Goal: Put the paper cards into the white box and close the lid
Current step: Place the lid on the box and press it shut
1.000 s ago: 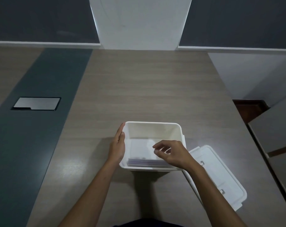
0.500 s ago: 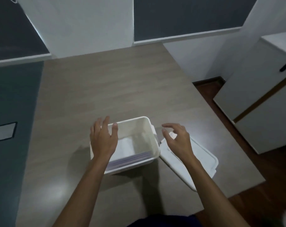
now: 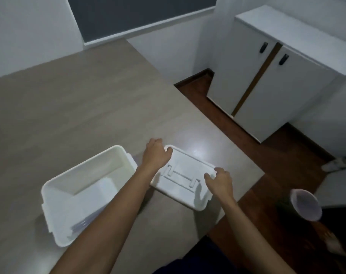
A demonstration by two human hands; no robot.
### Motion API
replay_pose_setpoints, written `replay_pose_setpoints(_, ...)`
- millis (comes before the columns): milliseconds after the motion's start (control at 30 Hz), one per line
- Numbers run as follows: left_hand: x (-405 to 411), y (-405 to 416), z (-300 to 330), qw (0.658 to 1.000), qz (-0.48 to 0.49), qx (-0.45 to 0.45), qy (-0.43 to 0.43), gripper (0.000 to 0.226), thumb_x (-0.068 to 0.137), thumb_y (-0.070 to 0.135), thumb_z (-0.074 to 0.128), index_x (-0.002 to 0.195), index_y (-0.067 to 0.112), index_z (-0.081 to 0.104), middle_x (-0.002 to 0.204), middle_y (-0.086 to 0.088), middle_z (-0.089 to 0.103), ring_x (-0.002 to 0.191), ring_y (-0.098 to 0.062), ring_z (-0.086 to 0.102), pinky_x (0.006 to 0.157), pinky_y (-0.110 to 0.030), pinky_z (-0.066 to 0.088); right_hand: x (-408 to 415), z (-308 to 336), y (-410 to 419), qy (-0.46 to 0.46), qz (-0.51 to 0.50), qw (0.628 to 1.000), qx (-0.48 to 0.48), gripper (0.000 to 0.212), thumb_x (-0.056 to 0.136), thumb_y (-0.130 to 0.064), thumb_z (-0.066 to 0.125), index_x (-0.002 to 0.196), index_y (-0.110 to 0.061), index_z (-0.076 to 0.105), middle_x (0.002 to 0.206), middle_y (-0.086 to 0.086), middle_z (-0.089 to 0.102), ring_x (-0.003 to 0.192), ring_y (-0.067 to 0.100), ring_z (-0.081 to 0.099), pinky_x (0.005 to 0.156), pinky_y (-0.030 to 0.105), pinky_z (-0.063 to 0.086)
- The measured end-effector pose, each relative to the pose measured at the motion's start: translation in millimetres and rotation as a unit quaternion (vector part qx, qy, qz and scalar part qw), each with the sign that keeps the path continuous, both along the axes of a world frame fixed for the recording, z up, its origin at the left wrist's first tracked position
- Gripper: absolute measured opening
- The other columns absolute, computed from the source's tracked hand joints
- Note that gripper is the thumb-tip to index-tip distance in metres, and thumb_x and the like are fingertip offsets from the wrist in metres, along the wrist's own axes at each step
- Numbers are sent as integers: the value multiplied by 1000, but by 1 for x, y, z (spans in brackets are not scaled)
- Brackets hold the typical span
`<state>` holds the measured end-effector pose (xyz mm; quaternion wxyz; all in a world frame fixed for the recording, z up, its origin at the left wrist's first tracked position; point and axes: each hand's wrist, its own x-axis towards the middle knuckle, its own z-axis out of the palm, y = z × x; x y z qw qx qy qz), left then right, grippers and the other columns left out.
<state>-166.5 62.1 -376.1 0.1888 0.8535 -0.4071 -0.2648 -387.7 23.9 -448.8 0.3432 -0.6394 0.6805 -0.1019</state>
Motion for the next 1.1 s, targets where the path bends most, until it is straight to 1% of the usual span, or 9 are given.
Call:
replay_pose_setpoints(100,17,0,-13,995,33,91,28,60,88,40,52,133,1,46,140,-19,41,128,-37,44,104,-41,40,5,-6,9,15,2,999,33,57,85,-38,62,130,-7,48,129,13,50,111,31,55,84,35,48)
replay_pose_setpoints(233,49,4,-37,985,75,153,26,72,81,47,46,138,4,42,145,-17,39,133,-35,38,104,-42,39,14,-8,17,21,14,998,58,53,85,-39,60,125,-7,48,127,11,48,107,29,56,81,34,48)
replay_pose_setpoints(333,61,5,-56,983,86,156,32,69,70,48,46,122,5,59,134,-18,54,119,-35,52,96,-39,45,19,-8,20,0,20,998,54,52,85,-37,60,127,-8,47,126,10,46,104,27,57,79,33,47)
replay_pose_setpoints(433,61,7,-64,984,96,145,42,61,65,48,49,109,9,64,121,-15,60,110,-35,57,88,-38,49,22,-8,23,-15,19,998,54,53,83,-37,60,125,-9,47,124,8,45,101,26,57,81,35,50)
replay_pose_setpoints(600,38,4,-50,986,106,97,82,63,59,46,53,108,8,65,122,-15,60,103,-33,62,89,-38,52,12,-5,23,-33,-52,997,45,56,82,-35,62,127,-6,47,126,10,45,108,29,54,87,37,47)
replay_pose_setpoints(733,9,-15,-25,989,111,36,93,61,66,42,61,115,4,63,125,-14,57,101,-34,64,91,-40,52,-10,8,22,-109,-156,981,-17,48,84,-28,66,125,-8,50,124,10,46,94,20,52,86,33,47)
replay_pose_setpoints(900,-49,-56,26,996,19,-66,63,29,71,34,59,79,6,63,111,-17,62,79,-29,61,71,-31,47,-52,39,15,-181,-279,938,-93,48,87,-28,67,129,-15,50,128,5,46,100,19,57,91,34,50)
replay_pose_setpoints(1033,-93,-77,56,989,-41,-135,38,29,76,32,58,95,16,73,111,-8,60,84,-16,49,75,-25,39,-88,70,15,-209,-354,900,-147,46,87,-28,67,130,-17,53,121,-3,44,99,13,53,86,25,46)
replay_pose_setpoints(1100,-114,-84,68,984,-62,-166,34,29,77,31,59,98,18,73,113,-6,58,91,-17,52,82,-26,41,-108,81,17,-208,-378,886,-167,46,87,-28,67,130,-18,55,122,-4,46,99,10,51,82,22,44)
